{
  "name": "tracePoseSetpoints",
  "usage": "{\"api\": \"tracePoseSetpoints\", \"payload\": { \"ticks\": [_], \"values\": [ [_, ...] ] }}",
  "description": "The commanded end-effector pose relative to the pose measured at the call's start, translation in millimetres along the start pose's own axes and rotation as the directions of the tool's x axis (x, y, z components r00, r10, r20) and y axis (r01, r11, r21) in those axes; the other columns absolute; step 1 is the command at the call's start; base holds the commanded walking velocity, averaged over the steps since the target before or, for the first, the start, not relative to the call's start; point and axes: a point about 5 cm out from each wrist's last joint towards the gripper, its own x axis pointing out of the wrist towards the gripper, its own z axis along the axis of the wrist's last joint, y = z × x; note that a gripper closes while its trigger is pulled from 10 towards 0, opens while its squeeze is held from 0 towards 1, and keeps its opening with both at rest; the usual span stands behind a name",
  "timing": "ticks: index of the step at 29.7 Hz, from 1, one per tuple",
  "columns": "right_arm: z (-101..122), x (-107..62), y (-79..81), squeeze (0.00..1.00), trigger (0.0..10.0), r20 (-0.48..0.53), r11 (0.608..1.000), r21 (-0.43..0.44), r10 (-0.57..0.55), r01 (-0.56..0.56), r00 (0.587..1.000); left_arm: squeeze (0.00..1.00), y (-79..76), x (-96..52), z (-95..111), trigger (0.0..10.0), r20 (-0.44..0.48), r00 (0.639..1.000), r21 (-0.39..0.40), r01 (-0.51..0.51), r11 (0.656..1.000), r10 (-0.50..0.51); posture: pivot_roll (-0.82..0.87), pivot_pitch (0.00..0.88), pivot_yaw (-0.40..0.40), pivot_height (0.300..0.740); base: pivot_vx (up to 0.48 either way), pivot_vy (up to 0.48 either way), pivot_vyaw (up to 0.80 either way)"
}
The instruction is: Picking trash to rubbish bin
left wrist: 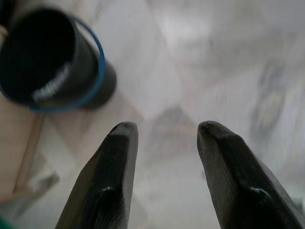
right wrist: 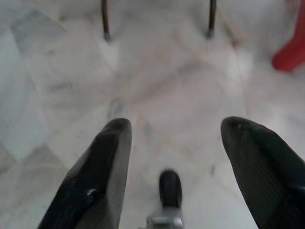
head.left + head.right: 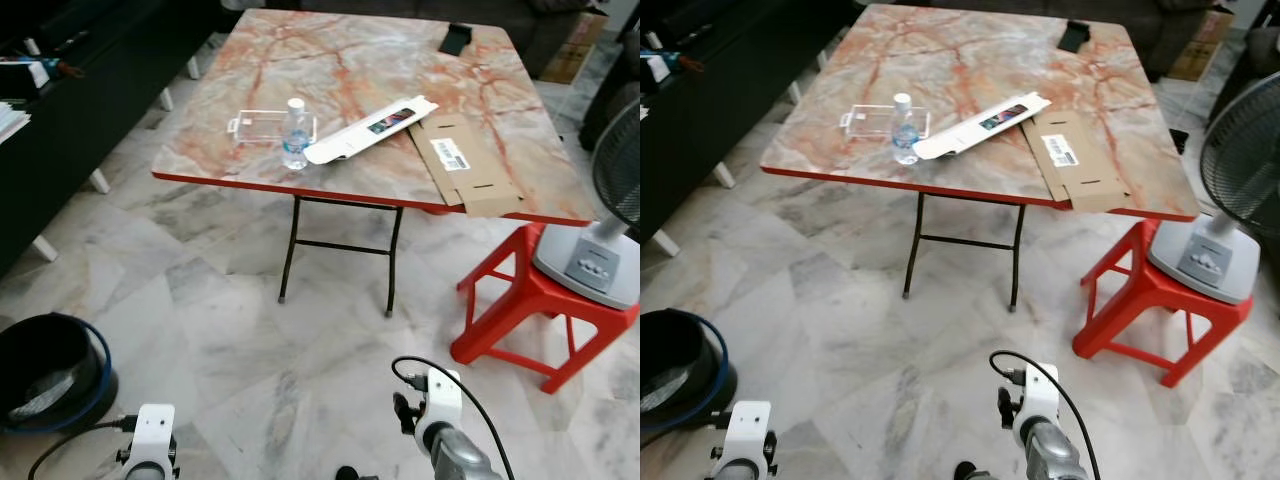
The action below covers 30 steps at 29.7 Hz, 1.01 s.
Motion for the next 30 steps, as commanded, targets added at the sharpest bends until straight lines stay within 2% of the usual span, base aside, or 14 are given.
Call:
{"api": "tracePoseSetpoints", "payload": {
  "ticks": [1, 3, 5, 8, 9, 10, 11, 13, 14, 15, 23, 26, 28, 30],
  "values": [
    [16, 2.7, 1.3, 0.0, 10.0, 0.065, 1.0, -0.023, 0.016, -0.015, 0.998, 0.0, -3.2, 5.2, 22, 10.0, 0.096, 0.995, -0.018, 0.008, 1.0, -0.007, 0.16, 0.154, -0.014, 0.74, 0.0, 0.0, 0.0],
    [26, 4.7, 5.1, 0.0, 10.0, 0.103, 0.999, -0.033, 0.036, -0.033, 0.994, 0.0, -5.6, 8.0, 36, 10.0, 0.154, 0.988, -0.027, 0.018, 0.999, -0.014, 0.16, 0.158, -0.014, 0.74, 0.0, 0.0, 0.0],
    [54, 8.4, 17.0, 0.0, 10.0, 0.202, 0.995, -0.058, 0.091, -0.08, 0.975, 0.0, -13.0, 11.9, 71, 10.0, 0.296, 0.955, -0.041, 0.044, 0.998, -0.03, 0.15, 0.162, -0.013, 0.74, 0.0, 0.0, 0.0],
    [70, 9.2, 23.8, 0.0, 10.0, 0.266, 0.993, -0.063, 0.115, -0.102, 0.957, 0.0, -16.1, 11.8, 90, 10.0, 0.378, 0.925, -0.04, 0.045, 0.998, -0.027, 0.15, 0.172, -0.008, 0.74, 0.0, 0.0, 0.0],
    [88, 9.2, 30.4, 0.0, 10.0, 0.336, 0.992, -0.062, 0.128, -0.114, 0.933, 0.0, -18.6, 10.9, 110, 10.0, 0.452, 0.892, -0.042, 0.048, 0.998, -0.024, 0.15, 0.177, -0.006, 0.74, 0.0, 0.0, 0.0],
    [88, 9.2, 30.4, 0.0, 10.0, 0.336, 0.992, -0.062, 0.128, -0.114, 0.933, 0.0, -18.6, 10.9, 110, 10.0, 0.452, 0.892, -0.042, 0.048, 0.998, -0.024, 0.15, 0.177, -0.006, 0.74, 0.0, 0.0, 0.0],
    [106, 7.9, 37.4, 0.0, 10.0, 0.412, 0.99, -0.059, 0.143, -0.131, 0.9, 0.0, -20.7, 8.3, 132, 10.0, 0.529, 0.848, -0.042, 0.051, 0.998, -0.021, 0.15, 0.184, -0.004, 0.74, 0.0, 0.0, 0.0],
    [118, 6.4, 42.0, 0.0, 10.0, 0.459, 0.988, -0.055, 0.154, -0.145, 0.875, 0.0, -21.5, 5.8, 145, 10.0, 0.575, 0.818, -0.043, 0.056, 0.998, -0.021, 0.15, 0.196, 0.001, 0.74, 0.0, 0.0, 0.0],
    [118, 6.4, 42.0, 0.0, 10.0, 0.459, 0.988, -0.055, 0.154, -0.145, 0.875, 0.0, -21.5, 5.8, 145, 10.0, 0.575, 0.818, -0.043, 0.056, 0.998, -0.021, 0.15, 0.196, 0.001, 0.74, 0.0, 0.0, 0.0],
    [132, 3.9, 48.3, 0.0, 10.0, 0.512, 0.984, -0.069, 0.174, -0.161, 0.841, 0.0, -22.9, 2.5, 160, 10.0, 0.624, 0.781, -0.035, 0.062, 0.997, -0.027, 0.14, 0.201, 0.009, 0.74, 0.0, 0.0, 0.0],
    [184, -11.9, 64.3, 0.0, 10.0, 0.687, 0.971, -0.147, 0.237, -0.188, 0.687, 0.0, -35.2, -14.2, 218, 10.0, 0.766, 0.641, -0.029, 0.108, 0.994, -0.048, 0.1, 0.188, 0.005, 0.74, 0.0, 0.0, 0.0],
    [181, -11.6, 64.5, 0.0, 10.0, 0.681, 0.969, -0.17, 0.247, -0.179, 0.689, 0.0, -42.2, -18.8, 222, 10.0, 0.779, 0.621, 0.01, 0.118, 0.993, -0.081, 0.1, 0.182, 0.0, 0.74, 0.0, 0.0, 0.0],
    [170, -8.3, 66.4, 0.0, 10.0, 0.649, 0.967, -0.182, 0.255, -0.179, 0.717, 0.0, -51.2, -22.0, 221, 10.0, 0.781, 0.614, 0.042, 0.133, 0.99, -0.116, 0.11, 0.167, -0.005, 0.74, 0.0, 0.0, 0.0],
    [169, -9.3, 70.4, 0.0, 10.0, 0.651, 0.962, -0.199, 0.274, -0.189, 0.708, 0.0, -54.2, -22.5, 220, 10.0, 0.778, 0.617, 0.037, 0.144, 0.989, -0.119, 0.12, 0.164, -0.014, 0.74, 0.0, 0.0, 0.0]
  ]
}}
